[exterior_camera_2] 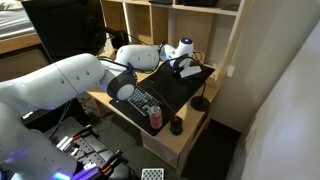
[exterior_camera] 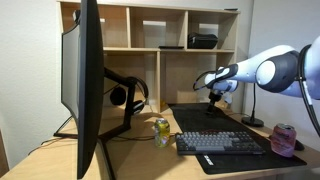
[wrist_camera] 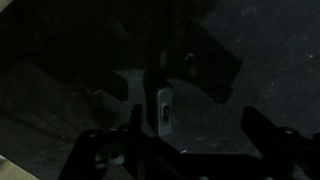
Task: Turn on the desk lamp
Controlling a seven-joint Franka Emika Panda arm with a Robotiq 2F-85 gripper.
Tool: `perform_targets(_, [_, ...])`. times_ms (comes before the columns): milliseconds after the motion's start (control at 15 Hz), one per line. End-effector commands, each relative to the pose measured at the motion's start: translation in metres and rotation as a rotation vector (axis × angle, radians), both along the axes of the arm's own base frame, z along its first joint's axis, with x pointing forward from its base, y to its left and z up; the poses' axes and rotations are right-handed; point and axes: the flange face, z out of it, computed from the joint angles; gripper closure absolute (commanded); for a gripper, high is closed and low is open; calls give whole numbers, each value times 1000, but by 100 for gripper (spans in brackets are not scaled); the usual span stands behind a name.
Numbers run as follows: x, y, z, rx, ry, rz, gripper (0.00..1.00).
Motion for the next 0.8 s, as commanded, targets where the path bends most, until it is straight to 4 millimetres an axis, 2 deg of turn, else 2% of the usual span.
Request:
perform_targets(0, [-4,-10,-12,-8,20,-32,0])
perform_targets(267, [-8,-16,-20,2,41,-38,0])
perform_targets(733, [-18,-14,-24,183,116,63,0])
